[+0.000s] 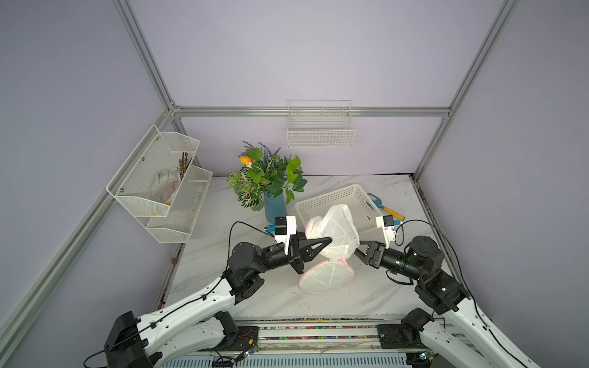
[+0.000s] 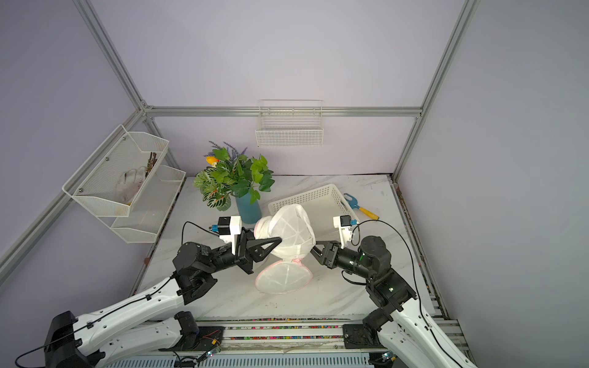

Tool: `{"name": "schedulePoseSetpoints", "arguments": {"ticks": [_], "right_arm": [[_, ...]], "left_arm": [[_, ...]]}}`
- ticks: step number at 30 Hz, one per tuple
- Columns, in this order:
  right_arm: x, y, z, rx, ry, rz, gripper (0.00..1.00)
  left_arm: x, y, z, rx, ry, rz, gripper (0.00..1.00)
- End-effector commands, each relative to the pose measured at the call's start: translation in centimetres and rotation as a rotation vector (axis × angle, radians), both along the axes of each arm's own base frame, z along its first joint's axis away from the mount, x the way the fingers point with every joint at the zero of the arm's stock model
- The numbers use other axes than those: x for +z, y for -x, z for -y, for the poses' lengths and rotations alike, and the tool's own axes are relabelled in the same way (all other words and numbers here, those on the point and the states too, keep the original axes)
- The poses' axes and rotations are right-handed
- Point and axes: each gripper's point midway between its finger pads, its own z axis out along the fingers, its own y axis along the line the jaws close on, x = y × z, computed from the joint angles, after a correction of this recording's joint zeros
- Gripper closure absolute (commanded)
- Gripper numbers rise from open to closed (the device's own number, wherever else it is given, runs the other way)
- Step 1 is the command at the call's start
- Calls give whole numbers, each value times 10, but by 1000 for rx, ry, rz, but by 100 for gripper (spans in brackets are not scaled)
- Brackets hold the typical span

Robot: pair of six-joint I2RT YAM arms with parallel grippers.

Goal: Turn the laundry bag inside out
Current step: Turn over the laundry bag.

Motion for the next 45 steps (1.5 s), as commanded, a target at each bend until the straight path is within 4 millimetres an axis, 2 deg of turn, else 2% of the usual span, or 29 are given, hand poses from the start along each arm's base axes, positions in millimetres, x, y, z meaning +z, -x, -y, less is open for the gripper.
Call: {"name": "schedulePoseSetpoints", "arguments": {"ticks": [1, 5, 6, 8, 10, 12, 15, 19, 23, 27, 31, 36, 41, 45], "right_arm": [[24, -6, 28, -142, 97, 123, 43], [36, -10, 46, -215, 209, 174, 36], [37, -11, 50, -235, 232, 177, 36], [40, -11, 57, -268, 269, 185, 29], [47, -9, 60, -272, 284, 209, 28], [54, -5, 54, -225, 292, 244, 29], [61, 2, 33, -81, 315, 297, 30], [61, 7, 6, 115, 327, 295, 33], [56, 12, -8, 246, 350, 292, 33], [40, 19, -23, 393, 341, 230, 32], [31, 20, -31, 460, 324, 194, 27], [15, 33, -43, 611, 248, 122, 21], [10, 45, -49, 682, 180, 100, 23], [8, 56, -52, 730, 138, 100, 31]], "left_arm": [[1, 0, -7, 50, -31, 64, 100], [-38, -14, -6, 94, -160, 27, 100], [-42, -17, -8, 104, -173, 24, 100], [-51, -23, -12, 112, -192, 16, 100], [-62, -24, -14, 106, -242, 28, 100], [-72, -16, -11, 66, -309, 72, 100], [-86, 1, -9, -16, -398, 155, 100], [-105, 7, -7, -63, -506, 216, 100], [-108, 16, -3, -134, -521, 254, 100], [-111, 24, 0, -206, -538, 288, 100], [-117, 29, 3, -268, -566, 292, 100], [-123, 33, 5, -324, -587, 307, 100], [-131, 37, 6, -386, -616, 314, 100], [-135, 39, 8, -424, -625, 307, 100]]}}
